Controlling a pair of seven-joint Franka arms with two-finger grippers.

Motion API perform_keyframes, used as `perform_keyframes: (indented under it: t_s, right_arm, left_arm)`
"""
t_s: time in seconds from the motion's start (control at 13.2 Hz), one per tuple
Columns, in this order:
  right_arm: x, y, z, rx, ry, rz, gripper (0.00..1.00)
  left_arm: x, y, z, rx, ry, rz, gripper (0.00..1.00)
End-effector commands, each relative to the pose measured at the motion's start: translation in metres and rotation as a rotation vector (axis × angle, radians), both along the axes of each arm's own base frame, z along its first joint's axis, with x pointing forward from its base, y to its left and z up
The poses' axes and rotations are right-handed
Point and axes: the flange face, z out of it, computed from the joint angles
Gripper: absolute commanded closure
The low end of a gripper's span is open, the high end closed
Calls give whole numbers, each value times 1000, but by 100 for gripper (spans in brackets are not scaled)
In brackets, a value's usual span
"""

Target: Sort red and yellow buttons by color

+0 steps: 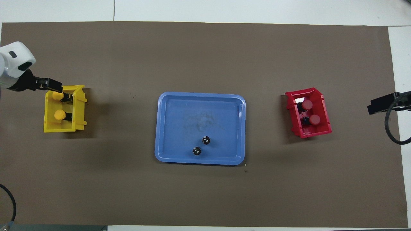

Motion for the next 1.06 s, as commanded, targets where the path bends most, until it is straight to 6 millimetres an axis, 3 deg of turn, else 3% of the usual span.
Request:
perform_keyframes:
  t_s: [0.0, 0.38, 0.61, 0.99]
  right_arm:
    - [-2, -5, 1, -3, -7, 1, 0]
    - [-2, -4, 1, -3, -9, 3, 0]
    - [-2, -4, 1, -3, -9, 3, 0]
    - [-1, -4, 1, -3, -11, 1, 0]
  left_arm:
    - [-13, -26, 60, -34, 12, 94, 0]
    - [-60, -70, 160, -25, 39, 57, 0]
    - [-75, -68, 177, -23, 61, 43, 0]
    - [-77, -60, 179, 13, 64, 52, 0]
